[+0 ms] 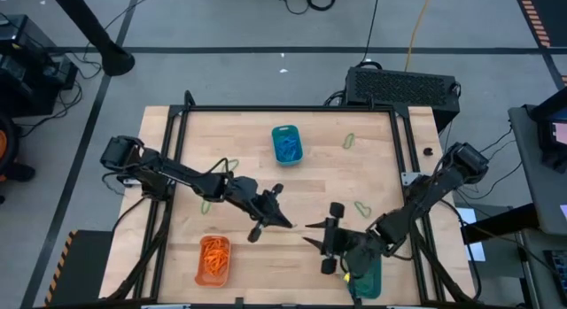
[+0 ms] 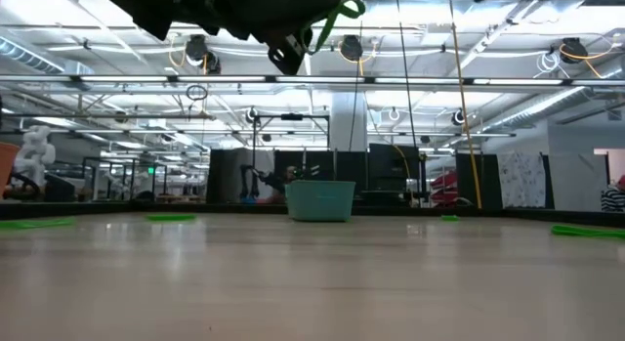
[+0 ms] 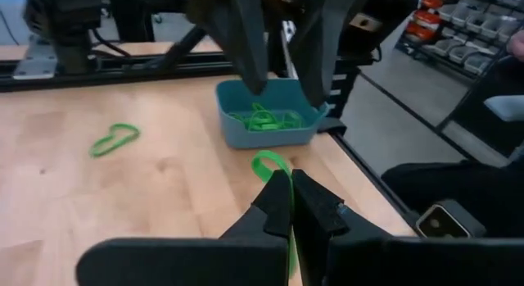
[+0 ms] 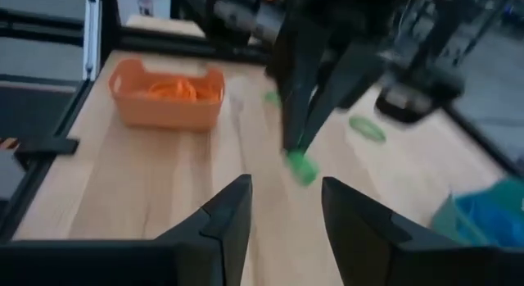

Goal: Sort rubber bands into baskets
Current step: Put the green rubber band into the bottom bin

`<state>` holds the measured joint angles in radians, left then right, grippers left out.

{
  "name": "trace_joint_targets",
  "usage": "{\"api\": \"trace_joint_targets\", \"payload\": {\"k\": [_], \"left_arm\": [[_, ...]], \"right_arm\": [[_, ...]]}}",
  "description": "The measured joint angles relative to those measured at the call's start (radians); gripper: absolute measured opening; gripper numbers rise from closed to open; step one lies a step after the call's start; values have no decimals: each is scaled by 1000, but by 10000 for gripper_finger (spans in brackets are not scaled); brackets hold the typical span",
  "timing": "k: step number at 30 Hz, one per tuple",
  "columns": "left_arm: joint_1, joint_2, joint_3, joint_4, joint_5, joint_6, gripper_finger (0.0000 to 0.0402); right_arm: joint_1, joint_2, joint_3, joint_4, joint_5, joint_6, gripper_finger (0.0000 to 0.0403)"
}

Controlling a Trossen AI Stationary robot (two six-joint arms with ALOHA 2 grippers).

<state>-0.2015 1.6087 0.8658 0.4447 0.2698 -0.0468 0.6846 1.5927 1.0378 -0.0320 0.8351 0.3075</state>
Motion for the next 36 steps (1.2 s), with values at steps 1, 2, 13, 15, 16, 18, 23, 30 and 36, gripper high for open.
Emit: {"api": "trace_joint_targets", "payload": {"k": [1,2,13,15,16,18,23,30,36], "left_arm": [[-5,0,0,-2,1,0,1],[-8,0,0,-1,2,0,1],[-26,0,0,20,7,1,1],[-26,0,0,28,18,1,0],[-26,0,0,28,19,1,0],[-26,0,0,25,21,1,0],[-25,0,0,25,23,8,0],[-23,-1,0,26,22,9,0],[-23,-1,0,26,23,8,0]], "right_arm": [[-10,8,0,34,-2,-38,141],[-19,14,0,60,-5,-71,141],[-110,19,0,127,-184,-136,141],[-122,19,0,128,-188,-137,141],[-128,19,0,129,-198,-137,141],[-137,19,0,131,-250,-137,141],[-142,19,0,134,-289,-128,141],[-142,19,0,131,-290,-126,108],[-142,19,0,124,-288,-134,41]]}}
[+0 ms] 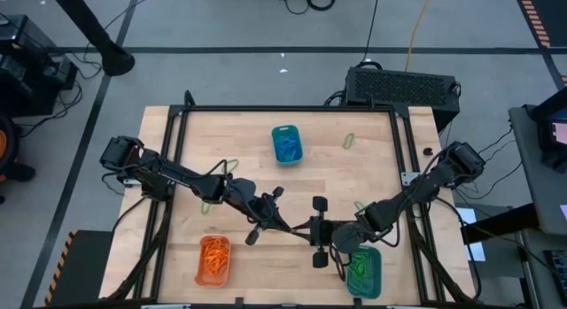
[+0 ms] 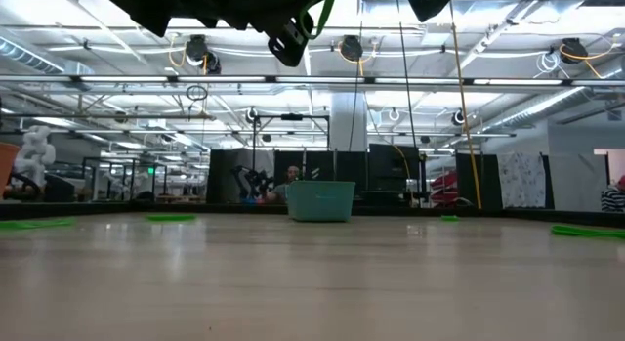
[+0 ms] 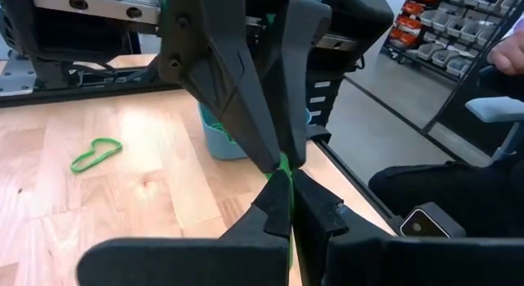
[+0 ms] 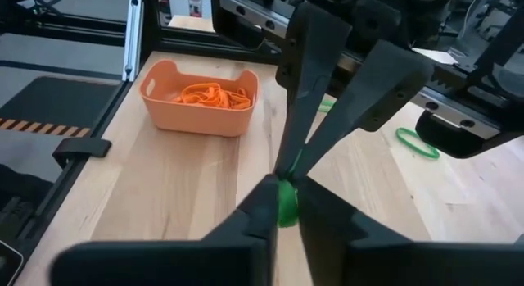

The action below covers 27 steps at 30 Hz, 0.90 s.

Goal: Sort rubber bands into baskets
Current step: Put the green rubber band into the bottom bin

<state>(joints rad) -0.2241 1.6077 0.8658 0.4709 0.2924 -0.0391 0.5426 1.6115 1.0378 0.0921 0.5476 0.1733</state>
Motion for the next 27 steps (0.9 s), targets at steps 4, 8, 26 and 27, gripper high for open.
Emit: {"api": "trace_joint_targets", "payload": {"k": [4,8,26,27], "left_arm": [[0,0,0,11,0,-6,11],[0,0,0,9,-33,3,44],[-6,-200,30,-685,-123,21,245],[-6,-221,30,-758,-128,6,245]], "right_arm": [[0,0,0,-8,0,-3,5],[0,0,0,-7,0,-3,2],[131,-135,1,-313,-112,380,0],[143,-141,1,-352,-143,449,0]]}}
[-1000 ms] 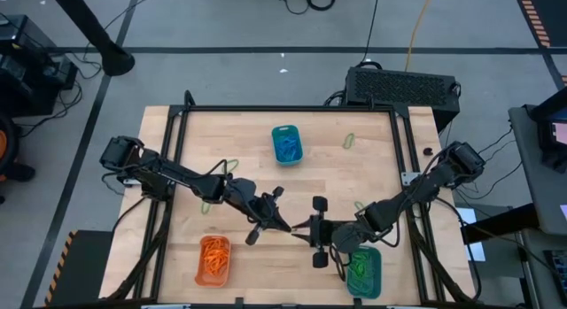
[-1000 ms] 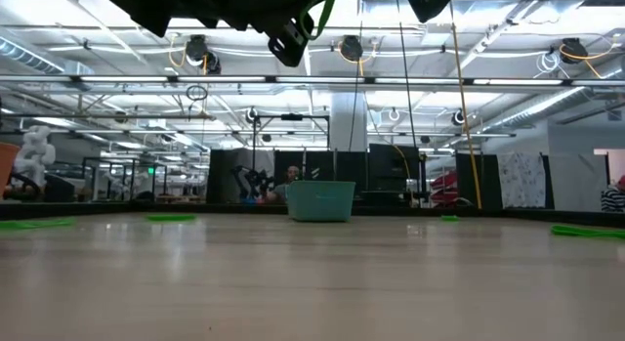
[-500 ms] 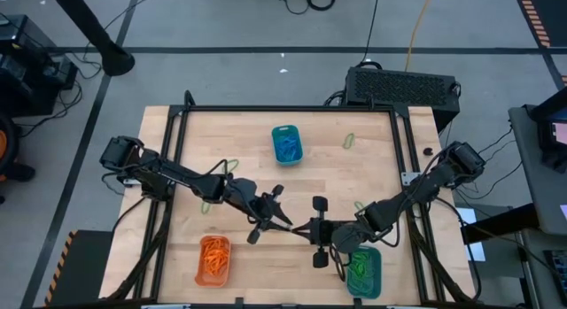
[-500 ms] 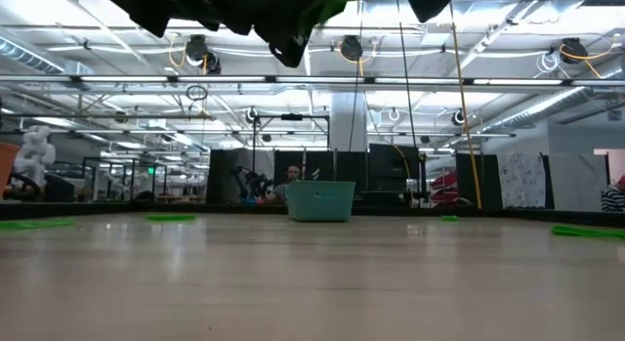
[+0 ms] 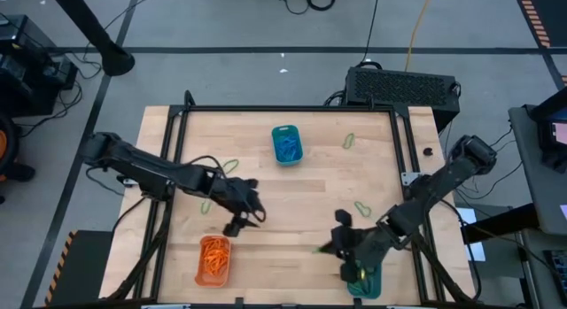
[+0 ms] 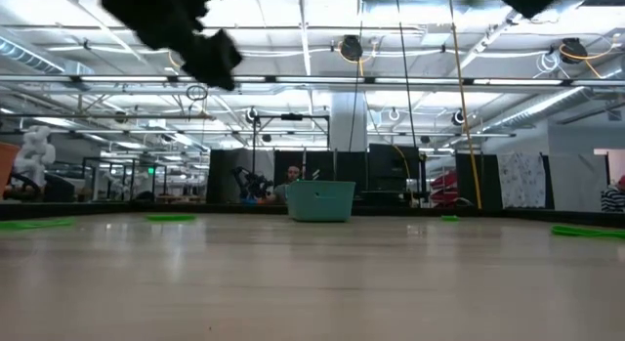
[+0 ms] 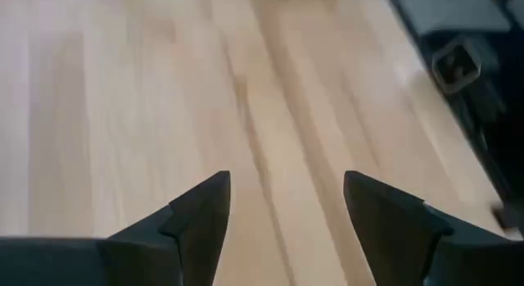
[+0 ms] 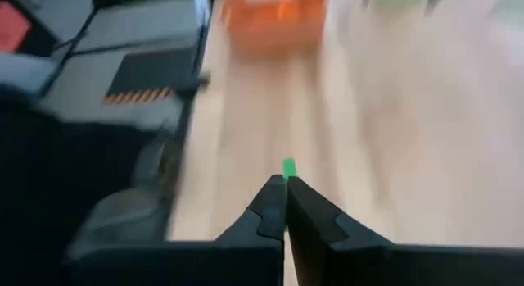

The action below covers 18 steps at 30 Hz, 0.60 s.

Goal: Sort rubber bands into baskets
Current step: Put the green rubber band into the bottom bin

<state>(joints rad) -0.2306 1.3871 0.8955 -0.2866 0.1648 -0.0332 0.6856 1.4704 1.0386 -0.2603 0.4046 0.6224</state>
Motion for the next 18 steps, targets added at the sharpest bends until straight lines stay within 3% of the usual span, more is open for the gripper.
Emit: {"api": "trace_joint_targets", "payload": {"k": [8,14,18], "left_arm": [[-11,-61,-20,-506,-55,-218,225],[-33,-60,-56,-684,-164,-398,217],[-35,-61,-76,-707,-181,-457,217]], "right_arm": [[77,-25,0,-249,-289,524,0],[140,-25,0,-361,-410,768,0],[182,-25,0,-389,-410,874,0]]}}
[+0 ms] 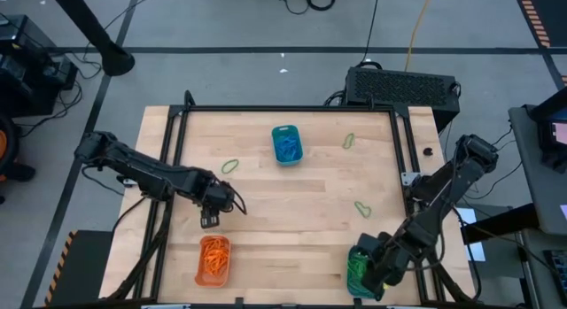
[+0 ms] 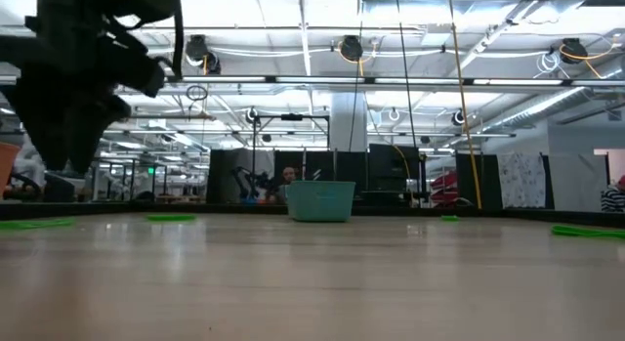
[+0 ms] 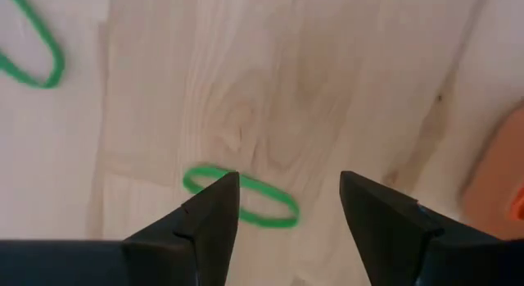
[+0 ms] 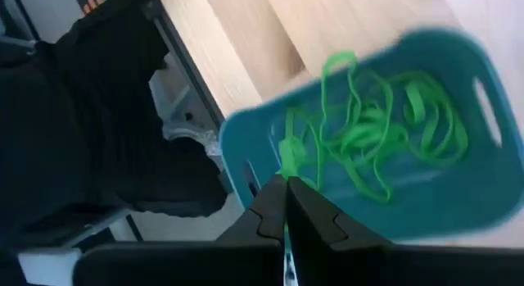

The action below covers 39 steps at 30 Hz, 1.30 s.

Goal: Sort rubber bands into baskets
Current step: Put the green rubber band into the bottom bin

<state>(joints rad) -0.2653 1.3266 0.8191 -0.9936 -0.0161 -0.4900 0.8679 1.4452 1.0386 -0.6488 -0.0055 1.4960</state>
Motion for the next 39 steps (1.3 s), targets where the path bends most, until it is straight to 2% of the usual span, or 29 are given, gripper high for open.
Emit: {"api": "trace_joint_targets", "payload": {"k": [7,13,20,22,29,34,39], "left_arm": [[0,0,-79,5,7,-28,217],[1,1,-109,8,4,-30,217],[1,1,-109,20,-52,-58,217],[1,1,-109,20,-52,-80,217],[-2,27,-110,43,-13,-107,217],[-19,77,-131,13,39,-134,217],[-25,99,-164,45,49,-134,217]], "right_arm": [[40,15,0,-24,35,137,0],[36,27,0,-108,60,169,9],[35,27,0,-144,81,169,72],[35,27,0,-154,110,169,96],[35,27,0,-158,111,157,171],[35,27,0,-152,111,147,198],[35,27,0,-156,110,140,206]]}}
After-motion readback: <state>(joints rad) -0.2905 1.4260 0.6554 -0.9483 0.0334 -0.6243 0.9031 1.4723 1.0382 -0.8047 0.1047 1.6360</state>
